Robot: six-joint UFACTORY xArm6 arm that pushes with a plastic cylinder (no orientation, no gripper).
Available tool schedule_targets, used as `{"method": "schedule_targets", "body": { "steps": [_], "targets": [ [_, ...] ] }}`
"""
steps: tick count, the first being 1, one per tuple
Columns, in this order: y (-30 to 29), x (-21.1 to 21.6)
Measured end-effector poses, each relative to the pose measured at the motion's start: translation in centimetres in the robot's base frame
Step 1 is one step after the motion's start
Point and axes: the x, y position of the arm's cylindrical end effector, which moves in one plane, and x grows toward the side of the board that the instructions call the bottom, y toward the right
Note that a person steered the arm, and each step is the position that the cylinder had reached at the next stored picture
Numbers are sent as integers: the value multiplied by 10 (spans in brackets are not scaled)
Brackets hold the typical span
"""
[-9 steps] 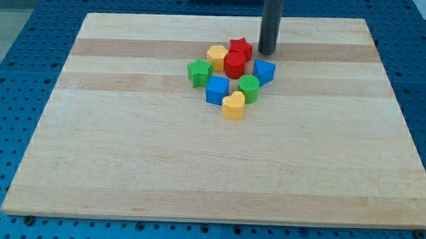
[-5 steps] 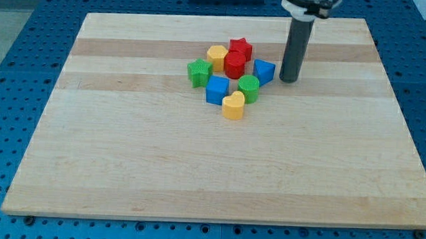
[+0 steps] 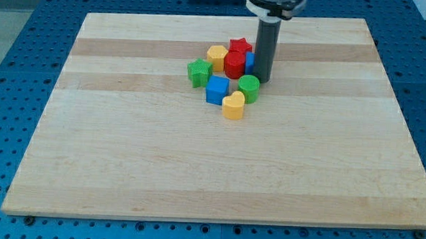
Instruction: Slide the blue triangle parallel right to the red star
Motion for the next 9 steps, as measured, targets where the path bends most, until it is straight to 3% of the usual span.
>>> {"method": "schedule_targets", "body": {
  "steps": [3, 9],
  "targets": [
    [-40, -20],
    [-41, -25]
  ]
}}
